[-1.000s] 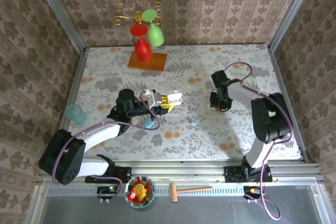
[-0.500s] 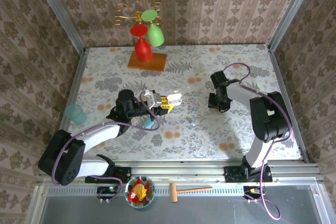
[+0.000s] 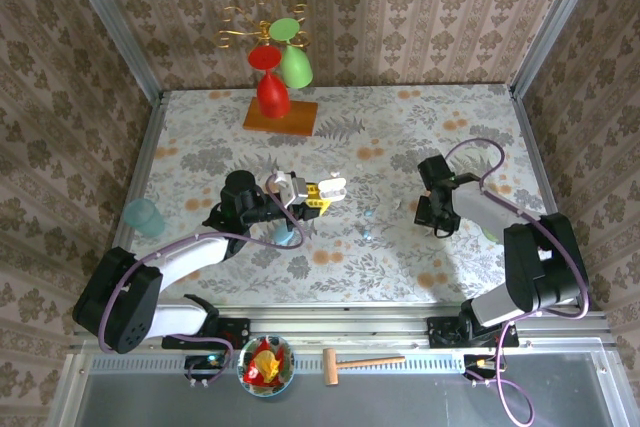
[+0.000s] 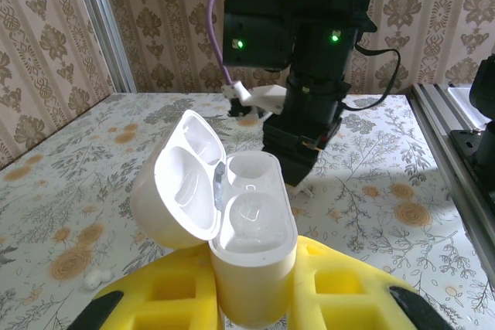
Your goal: Insert wireless bluetooth earbuds into charging case
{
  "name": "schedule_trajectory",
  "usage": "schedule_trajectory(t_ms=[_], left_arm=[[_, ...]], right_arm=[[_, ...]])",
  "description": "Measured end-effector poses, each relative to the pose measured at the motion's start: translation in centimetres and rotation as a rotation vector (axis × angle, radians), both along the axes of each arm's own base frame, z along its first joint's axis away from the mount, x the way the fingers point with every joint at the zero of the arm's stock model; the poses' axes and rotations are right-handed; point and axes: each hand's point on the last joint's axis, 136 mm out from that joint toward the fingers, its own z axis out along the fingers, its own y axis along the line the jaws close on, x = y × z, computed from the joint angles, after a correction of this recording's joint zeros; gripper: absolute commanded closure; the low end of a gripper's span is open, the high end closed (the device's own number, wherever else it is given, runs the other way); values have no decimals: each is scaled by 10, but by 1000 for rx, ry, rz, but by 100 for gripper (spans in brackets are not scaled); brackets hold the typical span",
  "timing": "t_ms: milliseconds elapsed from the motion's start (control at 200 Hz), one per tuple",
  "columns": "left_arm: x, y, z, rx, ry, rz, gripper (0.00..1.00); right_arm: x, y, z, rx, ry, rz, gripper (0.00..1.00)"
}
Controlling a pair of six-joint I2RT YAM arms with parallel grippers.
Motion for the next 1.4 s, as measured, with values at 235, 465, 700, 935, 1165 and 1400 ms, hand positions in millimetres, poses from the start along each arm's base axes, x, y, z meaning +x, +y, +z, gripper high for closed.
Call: schedule_trajectory(t_ms=[235, 465, 700, 935, 1165, 1400], left_arm=[[-1, 0, 0, 0, 1, -3, 92], [0, 0, 0, 0, 1, -3, 92], [0, 0, 0, 0, 1, -2, 92], [0, 0, 0, 0, 0, -1, 92], [0, 2, 0, 2, -5, 11, 92], [-3, 6, 5, 8, -22, 27, 92]], right_arm=[[-4, 4, -15, 8, 60, 2, 66], [0, 11, -19, 22, 72, 30, 72], [2, 23, -18, 37, 88, 141, 82], [1, 65, -14, 165, 96, 307, 81], [4, 114, -18, 209, 140, 564, 80], [6, 118, -17, 166, 176, 614, 66]])
